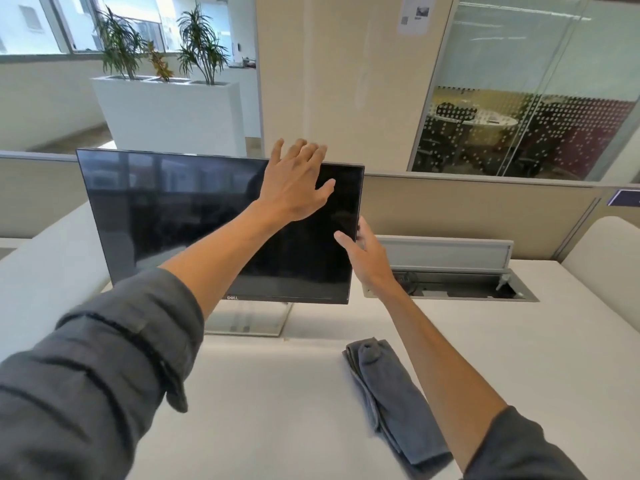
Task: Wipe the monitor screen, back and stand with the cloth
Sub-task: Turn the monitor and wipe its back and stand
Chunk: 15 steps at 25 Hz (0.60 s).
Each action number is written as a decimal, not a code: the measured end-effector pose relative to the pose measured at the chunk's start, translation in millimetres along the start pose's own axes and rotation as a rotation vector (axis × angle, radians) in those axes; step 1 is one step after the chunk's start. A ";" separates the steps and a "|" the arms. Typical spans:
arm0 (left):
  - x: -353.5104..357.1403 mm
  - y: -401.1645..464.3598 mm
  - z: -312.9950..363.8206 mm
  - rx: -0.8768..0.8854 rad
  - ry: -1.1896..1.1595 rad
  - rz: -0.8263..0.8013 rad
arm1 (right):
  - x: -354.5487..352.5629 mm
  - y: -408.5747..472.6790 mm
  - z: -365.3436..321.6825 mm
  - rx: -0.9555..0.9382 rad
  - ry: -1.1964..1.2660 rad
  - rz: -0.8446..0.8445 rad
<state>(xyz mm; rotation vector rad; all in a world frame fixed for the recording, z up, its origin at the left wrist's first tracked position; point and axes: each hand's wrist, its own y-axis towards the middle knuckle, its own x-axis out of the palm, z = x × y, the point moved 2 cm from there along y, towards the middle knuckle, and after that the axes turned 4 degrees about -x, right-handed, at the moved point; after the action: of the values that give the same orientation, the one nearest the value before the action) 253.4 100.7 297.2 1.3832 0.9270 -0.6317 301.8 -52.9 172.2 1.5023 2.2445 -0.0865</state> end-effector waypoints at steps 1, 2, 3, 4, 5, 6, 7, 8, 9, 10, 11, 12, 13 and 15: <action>2.3 3.3 -4.8 -0.004 -0.001 -0.048 | 1.8 -0.4 -1.1 0.000 0.014 0.006; 3.3 4.6 -8.3 -0.004 -0.026 -0.078 | 2.1 -1.2 -2.7 0.003 0.024 0.015; 3.5 4.5 -11.0 -0.003 -0.064 -0.092 | 1.6 -2.0 -3.6 0.001 0.030 0.018; 2.7 3.8 -12.5 -0.001 -0.099 -0.094 | 0.8 -2.6 -2.7 -0.001 0.037 0.020; 1.1 2.5 -12.9 0.000 -0.126 -0.093 | 0.0 -4.6 -2.5 -0.010 0.045 0.017; -1.2 0.9 -12.0 0.001 -0.142 -0.092 | -0.6 -6.3 -2.4 -0.012 0.050 0.015; -3.6 -0.9 -10.7 0.001 -0.149 -0.095 | -1.3 -8.5 -3.2 -0.012 0.052 0.012; -5.5 -2.6 -9.4 0.002 -0.151 -0.102 | -2.3 -11.0 -4.3 -0.008 0.049 0.015; -8.1 -3.8 -8.7 0.003 -0.154 -0.112 | -3.5 -14.0 -5.4 -0.007 0.046 0.020; -10.1 -4.7 -8.5 0.004 -0.160 -0.126 | -3.7 -16.9 -6.4 -0.003 0.040 0.027; -11.9 -5.7 -8.9 0.006 -0.171 -0.141 | -3.7 -20.7 -8.0 -0.002 0.028 0.033; -13.4 -7.2 -9.4 0.013 -0.188 -0.149 | -3.7 -25.3 -9.6 -0.003 0.009 0.040; -14.3 -9.1 -10.0 0.024 -0.211 -0.154 | -4.3 -30.8 -10.6 -0.003 -0.019 0.051; -16.9 -14.8 -10.7 0.051 -0.264 -0.158 | -6.2 -45.5 -11.4 -0.002 -0.062 0.081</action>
<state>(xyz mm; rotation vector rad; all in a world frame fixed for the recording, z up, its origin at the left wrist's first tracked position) 230.4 107.1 304.0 1.2431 0.8156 -0.9398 259.5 -73.6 176.5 1.5657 2.1324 -0.1041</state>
